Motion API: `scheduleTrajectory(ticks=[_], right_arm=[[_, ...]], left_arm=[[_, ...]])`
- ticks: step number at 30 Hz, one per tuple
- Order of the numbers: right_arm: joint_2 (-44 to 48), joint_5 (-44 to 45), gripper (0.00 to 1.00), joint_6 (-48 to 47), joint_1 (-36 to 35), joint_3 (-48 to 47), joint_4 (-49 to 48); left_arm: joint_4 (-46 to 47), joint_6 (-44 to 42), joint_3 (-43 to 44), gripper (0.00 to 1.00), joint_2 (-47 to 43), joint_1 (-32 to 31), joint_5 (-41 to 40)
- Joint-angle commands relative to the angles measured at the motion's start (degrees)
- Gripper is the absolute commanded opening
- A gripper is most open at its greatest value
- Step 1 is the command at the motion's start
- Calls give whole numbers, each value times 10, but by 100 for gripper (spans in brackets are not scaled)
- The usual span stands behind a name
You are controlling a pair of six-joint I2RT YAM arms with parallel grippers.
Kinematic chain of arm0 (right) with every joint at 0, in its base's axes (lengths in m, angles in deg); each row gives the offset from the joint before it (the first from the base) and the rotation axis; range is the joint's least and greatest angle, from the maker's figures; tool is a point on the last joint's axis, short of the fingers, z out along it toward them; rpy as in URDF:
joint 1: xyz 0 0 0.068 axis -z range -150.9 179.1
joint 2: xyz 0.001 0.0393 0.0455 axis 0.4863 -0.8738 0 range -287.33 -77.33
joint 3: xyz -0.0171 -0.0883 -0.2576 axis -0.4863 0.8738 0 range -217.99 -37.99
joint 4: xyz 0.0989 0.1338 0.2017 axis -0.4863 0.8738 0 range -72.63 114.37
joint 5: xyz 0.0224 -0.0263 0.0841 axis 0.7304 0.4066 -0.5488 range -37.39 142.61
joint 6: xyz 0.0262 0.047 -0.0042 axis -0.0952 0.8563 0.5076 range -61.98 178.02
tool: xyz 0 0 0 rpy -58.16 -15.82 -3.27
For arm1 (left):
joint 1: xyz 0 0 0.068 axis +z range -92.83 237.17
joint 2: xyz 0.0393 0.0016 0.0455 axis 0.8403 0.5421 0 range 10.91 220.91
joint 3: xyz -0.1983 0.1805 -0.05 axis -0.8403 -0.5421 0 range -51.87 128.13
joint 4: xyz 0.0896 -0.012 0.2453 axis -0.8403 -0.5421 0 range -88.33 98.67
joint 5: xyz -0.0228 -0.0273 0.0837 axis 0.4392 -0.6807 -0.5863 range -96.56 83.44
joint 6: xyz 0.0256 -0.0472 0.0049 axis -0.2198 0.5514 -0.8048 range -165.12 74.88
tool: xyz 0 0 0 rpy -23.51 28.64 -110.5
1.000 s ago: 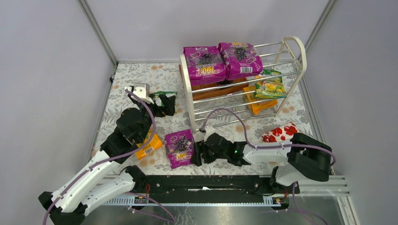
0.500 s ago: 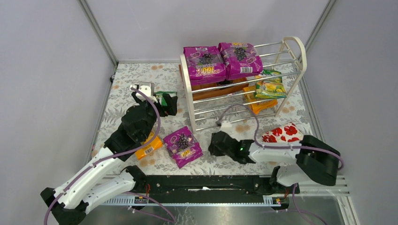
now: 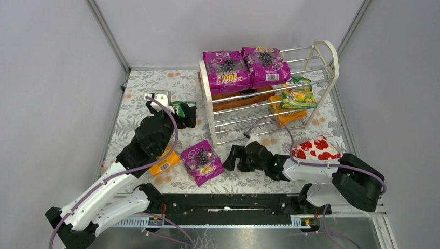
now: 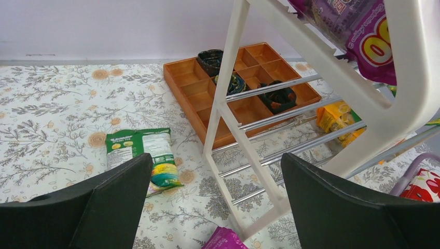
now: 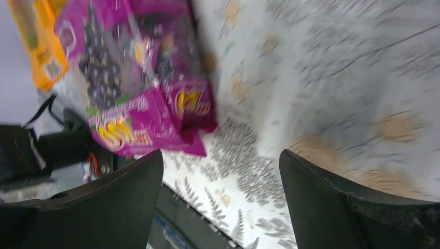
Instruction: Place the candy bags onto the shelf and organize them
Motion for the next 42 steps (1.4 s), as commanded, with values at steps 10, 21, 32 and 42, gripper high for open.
scheduleTrajectory(ticks=[10,21,32,42], right_arm=[[-194,-80,55,136,-45,33,-346],[-124,-13,9,55,7,21,-202],[-51,46,9,-132,74,-111,122],[-10,-124,93,93,81,33,-95]], left_arm=[[11,-3,17,99,-7,3,-3],[11,-5,16,99,-5,3,-2],[11,-4,18,99,4,3,4],[11,-1,21,99,10,3,8]])
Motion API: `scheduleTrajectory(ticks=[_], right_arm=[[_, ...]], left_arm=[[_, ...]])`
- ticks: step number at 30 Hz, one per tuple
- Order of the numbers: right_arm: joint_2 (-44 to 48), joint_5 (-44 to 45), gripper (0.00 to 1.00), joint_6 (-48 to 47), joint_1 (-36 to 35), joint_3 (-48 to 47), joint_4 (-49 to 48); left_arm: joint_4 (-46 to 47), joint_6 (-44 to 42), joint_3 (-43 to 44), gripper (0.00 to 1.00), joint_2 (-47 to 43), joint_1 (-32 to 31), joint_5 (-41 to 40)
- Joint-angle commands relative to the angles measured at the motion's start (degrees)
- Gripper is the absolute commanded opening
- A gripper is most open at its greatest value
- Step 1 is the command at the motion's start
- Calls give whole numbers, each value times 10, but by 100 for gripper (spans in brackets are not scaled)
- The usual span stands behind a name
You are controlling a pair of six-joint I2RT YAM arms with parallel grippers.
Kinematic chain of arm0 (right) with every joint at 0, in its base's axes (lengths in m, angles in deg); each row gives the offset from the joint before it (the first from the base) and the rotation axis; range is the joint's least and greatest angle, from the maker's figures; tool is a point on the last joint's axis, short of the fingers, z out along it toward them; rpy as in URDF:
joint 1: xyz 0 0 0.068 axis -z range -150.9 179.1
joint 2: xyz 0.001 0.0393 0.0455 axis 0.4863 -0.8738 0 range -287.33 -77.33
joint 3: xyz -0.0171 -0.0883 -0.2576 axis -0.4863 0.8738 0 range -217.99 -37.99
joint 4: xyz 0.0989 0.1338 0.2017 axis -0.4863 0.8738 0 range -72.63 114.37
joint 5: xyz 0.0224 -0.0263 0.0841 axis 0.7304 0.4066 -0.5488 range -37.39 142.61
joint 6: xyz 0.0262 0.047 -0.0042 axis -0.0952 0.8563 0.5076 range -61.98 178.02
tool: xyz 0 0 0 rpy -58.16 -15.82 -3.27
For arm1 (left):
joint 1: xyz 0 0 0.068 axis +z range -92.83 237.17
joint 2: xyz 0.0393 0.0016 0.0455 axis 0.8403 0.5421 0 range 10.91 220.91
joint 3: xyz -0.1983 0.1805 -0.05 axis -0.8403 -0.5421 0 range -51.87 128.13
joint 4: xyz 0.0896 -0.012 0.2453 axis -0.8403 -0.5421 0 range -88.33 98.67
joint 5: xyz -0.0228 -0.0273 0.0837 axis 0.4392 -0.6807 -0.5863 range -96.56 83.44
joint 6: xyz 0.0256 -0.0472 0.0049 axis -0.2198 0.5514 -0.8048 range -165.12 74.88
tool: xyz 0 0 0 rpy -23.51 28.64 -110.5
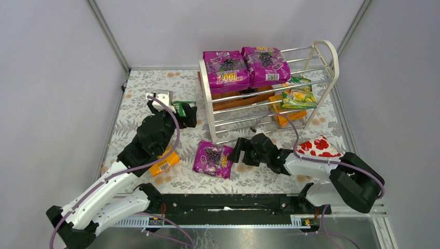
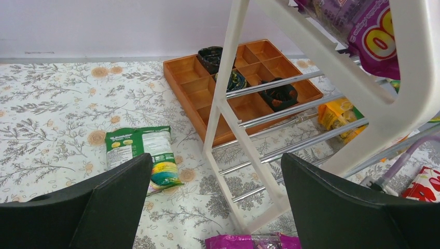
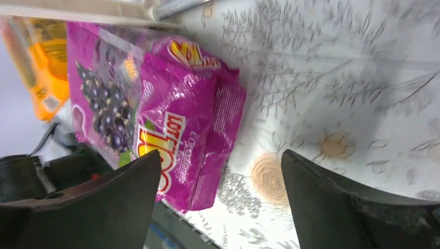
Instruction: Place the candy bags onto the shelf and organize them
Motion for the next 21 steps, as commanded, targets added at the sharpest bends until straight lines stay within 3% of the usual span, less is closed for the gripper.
scheduleTrajectory(ticks=[1,4,13,16,21], right_arm=[[5,-92,94,159,2,84,-173],[-29,-87,96,230,-7,117,-253],[-168,40,94,290,-76,58,-279],[-194,67,86,294,-79,55,-300],[-200,55,57,269,-79,62,-348]], left_arm=[[11,-1,21,99,5,3,7],[11,-1,21,99,2,3,8],[10,1,19,99,-12,3,10],[10,1,18,99,-18,3,10],[10,0,17,99,-21,3,11]])
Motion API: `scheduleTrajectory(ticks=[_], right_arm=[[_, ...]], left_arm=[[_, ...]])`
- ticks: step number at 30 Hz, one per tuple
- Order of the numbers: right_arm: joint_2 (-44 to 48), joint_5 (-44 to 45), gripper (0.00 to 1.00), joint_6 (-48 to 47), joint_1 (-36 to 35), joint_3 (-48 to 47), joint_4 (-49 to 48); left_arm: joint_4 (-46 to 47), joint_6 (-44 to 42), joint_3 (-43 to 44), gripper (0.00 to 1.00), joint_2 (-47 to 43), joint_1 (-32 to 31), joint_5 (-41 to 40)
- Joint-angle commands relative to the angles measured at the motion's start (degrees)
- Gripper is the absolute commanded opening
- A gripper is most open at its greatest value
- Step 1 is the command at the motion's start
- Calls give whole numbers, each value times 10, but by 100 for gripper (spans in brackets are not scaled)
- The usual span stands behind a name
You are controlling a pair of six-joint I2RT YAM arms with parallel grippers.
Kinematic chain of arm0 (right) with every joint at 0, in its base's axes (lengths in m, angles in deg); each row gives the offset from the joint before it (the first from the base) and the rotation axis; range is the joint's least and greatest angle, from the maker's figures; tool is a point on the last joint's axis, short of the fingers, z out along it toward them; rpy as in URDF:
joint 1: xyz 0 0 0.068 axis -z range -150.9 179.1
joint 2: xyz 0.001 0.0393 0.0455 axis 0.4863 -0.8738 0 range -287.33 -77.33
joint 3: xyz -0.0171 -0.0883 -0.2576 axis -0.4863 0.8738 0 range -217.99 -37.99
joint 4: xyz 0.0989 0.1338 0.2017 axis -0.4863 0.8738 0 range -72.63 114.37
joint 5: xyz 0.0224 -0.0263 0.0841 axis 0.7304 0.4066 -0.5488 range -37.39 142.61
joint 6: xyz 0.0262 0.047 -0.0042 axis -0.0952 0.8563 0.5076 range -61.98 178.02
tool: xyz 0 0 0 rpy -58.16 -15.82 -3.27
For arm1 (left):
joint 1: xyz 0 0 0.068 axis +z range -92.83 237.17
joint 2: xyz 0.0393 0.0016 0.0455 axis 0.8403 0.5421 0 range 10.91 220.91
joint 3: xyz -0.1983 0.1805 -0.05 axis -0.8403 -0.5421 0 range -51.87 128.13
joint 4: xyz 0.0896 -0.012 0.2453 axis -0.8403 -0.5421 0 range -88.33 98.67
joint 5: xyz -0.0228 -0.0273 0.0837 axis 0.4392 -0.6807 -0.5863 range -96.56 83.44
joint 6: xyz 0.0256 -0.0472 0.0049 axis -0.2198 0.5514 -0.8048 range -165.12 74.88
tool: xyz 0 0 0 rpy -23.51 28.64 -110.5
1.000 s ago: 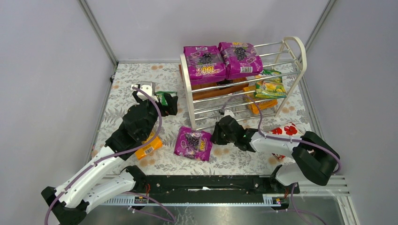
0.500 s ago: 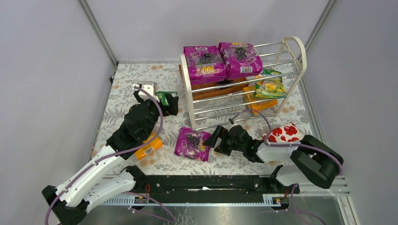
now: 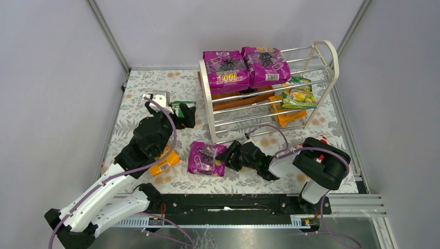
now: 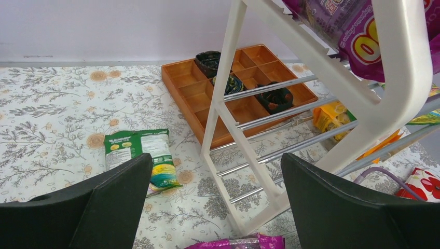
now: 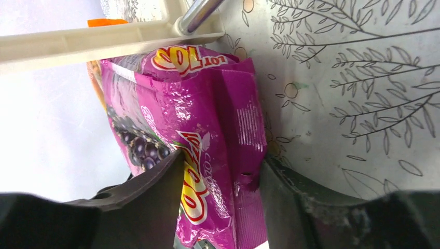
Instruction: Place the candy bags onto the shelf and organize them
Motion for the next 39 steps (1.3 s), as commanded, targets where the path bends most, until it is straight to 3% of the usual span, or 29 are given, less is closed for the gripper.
scheduleTrajectory(ticks=[1,7,17,21,27,32,39], right_arm=[[-12,24,54,-27,-4,12,-12],[32,-1,36,-51,-4,35,-52],[138,-20,0,-68,-4,66,-21],[192,-27,0,-75,-4,77,8],[358,-6,0,-151,-4,48,230],[522,22,0,-291,-4,-32,464],[568,-26,0,-431,-4,-234,656]], left_arm=[[14,0,17,99,-9,3,5],[14,0,17,99,-6,3,3],[14,3,19,99,2,3,6],[13,3,20,99,3,3,7],[14,4,20,99,3,3,9],[14,5,20,99,-1,3,9],[14,7,21,99,-1,3,12]])
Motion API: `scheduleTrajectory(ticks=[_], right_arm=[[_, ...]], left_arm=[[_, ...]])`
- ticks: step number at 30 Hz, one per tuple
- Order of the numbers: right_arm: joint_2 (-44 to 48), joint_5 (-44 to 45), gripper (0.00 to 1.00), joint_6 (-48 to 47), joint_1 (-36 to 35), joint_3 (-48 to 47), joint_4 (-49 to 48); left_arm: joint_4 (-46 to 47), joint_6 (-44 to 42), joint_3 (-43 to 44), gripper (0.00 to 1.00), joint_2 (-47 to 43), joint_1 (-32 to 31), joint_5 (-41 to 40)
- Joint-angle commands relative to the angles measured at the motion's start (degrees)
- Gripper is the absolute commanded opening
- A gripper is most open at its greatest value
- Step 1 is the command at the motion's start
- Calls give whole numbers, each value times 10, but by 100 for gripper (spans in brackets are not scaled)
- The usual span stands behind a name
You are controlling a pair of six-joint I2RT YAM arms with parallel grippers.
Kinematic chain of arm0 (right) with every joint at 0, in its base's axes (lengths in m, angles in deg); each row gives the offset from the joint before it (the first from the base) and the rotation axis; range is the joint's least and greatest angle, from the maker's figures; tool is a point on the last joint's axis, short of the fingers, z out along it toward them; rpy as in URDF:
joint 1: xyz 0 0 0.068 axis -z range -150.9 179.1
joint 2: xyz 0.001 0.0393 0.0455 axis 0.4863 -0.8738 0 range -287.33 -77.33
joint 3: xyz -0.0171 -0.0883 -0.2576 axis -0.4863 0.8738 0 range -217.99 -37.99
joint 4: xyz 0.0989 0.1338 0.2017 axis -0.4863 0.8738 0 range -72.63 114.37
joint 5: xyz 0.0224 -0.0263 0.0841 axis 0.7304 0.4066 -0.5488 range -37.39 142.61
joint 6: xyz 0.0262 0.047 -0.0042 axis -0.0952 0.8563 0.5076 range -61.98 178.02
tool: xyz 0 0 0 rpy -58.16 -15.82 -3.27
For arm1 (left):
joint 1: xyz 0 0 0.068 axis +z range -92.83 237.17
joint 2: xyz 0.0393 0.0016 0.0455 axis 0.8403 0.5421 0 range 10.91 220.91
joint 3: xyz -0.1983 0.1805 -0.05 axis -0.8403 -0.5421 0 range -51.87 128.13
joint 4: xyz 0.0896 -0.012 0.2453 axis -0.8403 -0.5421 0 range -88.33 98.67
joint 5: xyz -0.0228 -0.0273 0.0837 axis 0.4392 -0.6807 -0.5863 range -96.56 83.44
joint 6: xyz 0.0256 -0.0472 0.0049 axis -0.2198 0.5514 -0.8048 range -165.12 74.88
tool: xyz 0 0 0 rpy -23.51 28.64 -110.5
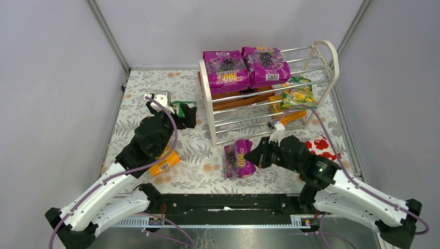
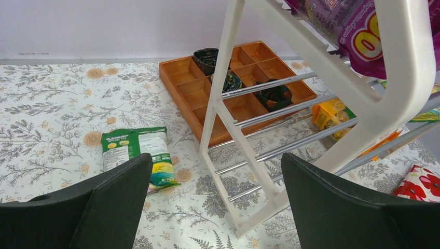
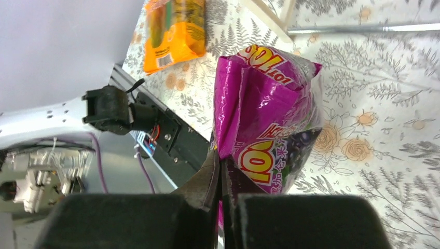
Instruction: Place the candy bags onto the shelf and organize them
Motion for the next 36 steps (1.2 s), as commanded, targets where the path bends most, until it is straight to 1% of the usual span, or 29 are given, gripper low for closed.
scheduleTrajectory(ticks=[1,6,10,13,16,18,21,24,31,33,36], right_arm=[[17,-27,0,-113,-2,-165,94],[-6,-22,0,-177,-3,-342,157],[-36,-38,0,-217,-3,-457,137],[-83,-34,0,-249,-3,-550,132],[-139,4,0,-288,-3,-637,126],[-179,56,0,-316,-3,-692,123],[-237,126,0,-347,-3,-766,92],[-284,186,0,-369,-3,-808,46],[-342,316,0,-455,3,-810,-122],[-357,338,0,-468,22,-811,-171],[-391,339,0,-443,77,-839,-179]], left_arm=[[14,3,21,99,-6,3,8],[15,4,21,99,-8,3,6],[14,3,21,99,-9,3,5],[15,3,21,99,-10,3,5],[15,3,22,99,-9,3,7],[15,3,21,99,-11,3,9],[15,3,20,99,-15,3,10],[15,8,19,99,-16,3,15],[13,11,19,99,-20,3,23],[13,12,20,99,-20,3,26],[14,15,23,99,-20,3,27]])
